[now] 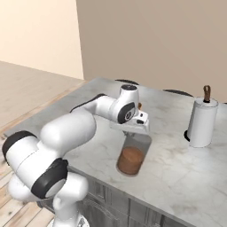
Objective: Pick the jar and jar from the dining table and place them in the open cabinet. Close the cabinet after placing the objects.
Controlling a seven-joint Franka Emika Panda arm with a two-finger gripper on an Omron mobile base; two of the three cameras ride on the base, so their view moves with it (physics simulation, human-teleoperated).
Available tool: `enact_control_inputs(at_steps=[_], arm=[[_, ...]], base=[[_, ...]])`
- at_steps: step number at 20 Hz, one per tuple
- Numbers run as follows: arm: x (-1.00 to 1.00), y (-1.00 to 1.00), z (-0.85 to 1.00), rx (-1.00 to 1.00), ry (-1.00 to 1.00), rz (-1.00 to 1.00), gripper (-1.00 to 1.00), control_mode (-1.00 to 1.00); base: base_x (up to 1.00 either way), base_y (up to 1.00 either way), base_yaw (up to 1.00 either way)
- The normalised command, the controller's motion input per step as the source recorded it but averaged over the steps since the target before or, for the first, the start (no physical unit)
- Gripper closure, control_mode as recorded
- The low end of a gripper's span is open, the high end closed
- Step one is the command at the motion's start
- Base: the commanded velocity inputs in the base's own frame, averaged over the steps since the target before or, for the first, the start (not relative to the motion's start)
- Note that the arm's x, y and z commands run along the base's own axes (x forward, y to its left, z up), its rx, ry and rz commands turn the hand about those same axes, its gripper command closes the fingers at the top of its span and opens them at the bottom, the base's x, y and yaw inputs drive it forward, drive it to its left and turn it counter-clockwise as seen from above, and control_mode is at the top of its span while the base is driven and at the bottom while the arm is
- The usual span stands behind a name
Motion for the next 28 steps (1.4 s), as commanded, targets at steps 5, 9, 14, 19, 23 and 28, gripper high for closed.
enact_control_inputs(at_steps=[5,9,14,19,23,28], arm=[[-0.22,0.08,-0.64,0.0,0.28,-0.01,1.0,-1.0],[-0.03,0.04,-0.18,0.0,0.11,0.0,1.0,-1.0],[-0.06,0.0,0.09,0.0,-0.02,0.01,1.0,-1.0],[-0.39,0.0,0.9,0.0,-0.24,0.05,1.0,-1.0],[-0.7,0.0,0.98,0.0,-0.43,0.1,1.0,-1.0],[-0.9,0.0,0.9,0.0,-0.47,0.11,1.0,-1.0]], base=[[0.0,0.0,0.0],[0.0,0.0,0.0],[0.0,0.0,0.0],[0.0,0.0,0.0],[0.0,0.0,0.0],[0.0,0.0,0.0]])
